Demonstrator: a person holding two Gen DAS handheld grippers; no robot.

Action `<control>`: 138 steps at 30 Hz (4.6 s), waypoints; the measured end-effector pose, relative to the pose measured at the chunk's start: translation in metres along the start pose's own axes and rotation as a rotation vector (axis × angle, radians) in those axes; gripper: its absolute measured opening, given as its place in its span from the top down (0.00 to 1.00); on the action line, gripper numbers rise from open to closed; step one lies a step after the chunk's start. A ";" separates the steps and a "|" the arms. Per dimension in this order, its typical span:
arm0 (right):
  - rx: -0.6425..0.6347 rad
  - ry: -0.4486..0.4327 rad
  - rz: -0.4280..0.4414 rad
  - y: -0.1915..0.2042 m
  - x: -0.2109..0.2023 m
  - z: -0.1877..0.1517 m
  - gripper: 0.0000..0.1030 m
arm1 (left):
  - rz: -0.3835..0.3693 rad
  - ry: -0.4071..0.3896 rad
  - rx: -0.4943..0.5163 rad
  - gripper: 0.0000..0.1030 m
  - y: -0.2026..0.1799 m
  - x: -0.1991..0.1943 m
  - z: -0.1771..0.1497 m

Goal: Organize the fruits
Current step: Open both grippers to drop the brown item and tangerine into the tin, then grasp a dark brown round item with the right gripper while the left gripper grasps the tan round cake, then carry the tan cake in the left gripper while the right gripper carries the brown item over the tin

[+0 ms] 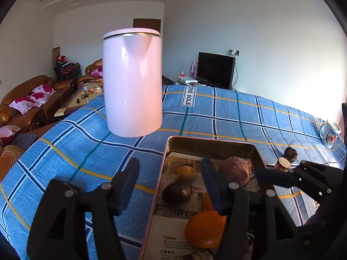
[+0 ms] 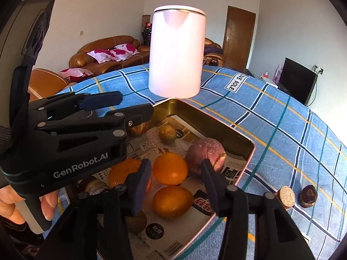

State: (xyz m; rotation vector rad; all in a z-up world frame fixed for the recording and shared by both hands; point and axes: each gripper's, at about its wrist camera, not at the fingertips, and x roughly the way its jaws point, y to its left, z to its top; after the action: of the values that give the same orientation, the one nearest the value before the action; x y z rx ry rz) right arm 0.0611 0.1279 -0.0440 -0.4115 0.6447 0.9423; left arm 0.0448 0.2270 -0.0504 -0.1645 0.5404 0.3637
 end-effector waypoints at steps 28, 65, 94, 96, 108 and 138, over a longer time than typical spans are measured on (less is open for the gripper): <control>0.470 0.162 -0.201 -0.204 -0.002 -0.054 0.57 | -0.141 -0.004 0.145 0.26 -0.138 -0.008 0.010; 0.387 -0.097 -0.317 -0.194 -0.091 -0.087 0.65 | -0.218 0.344 0.182 0.66 -0.210 0.084 -0.010; 0.317 -0.282 -0.346 -0.173 -0.124 -0.091 0.65 | -0.201 0.062 0.211 0.66 -0.208 0.026 -0.005; 0.312 -0.293 -0.347 -0.172 -0.126 -0.092 0.65 | -0.199 0.043 0.210 0.66 -0.208 0.023 -0.005; 0.296 -0.342 -0.352 -0.166 -0.135 -0.096 0.65 | -0.176 -0.053 0.209 0.66 -0.203 0.006 -0.005; 0.241 -0.398 -0.357 -0.128 -0.159 -0.103 0.65 | -0.193 -0.166 0.192 0.66 -0.178 -0.040 -0.020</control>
State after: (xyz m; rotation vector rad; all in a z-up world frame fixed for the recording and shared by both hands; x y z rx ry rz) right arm 0.0680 -0.0977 -0.0080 -0.1103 0.3001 0.5728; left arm 0.0706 0.0460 -0.0357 0.0000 0.3894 0.1348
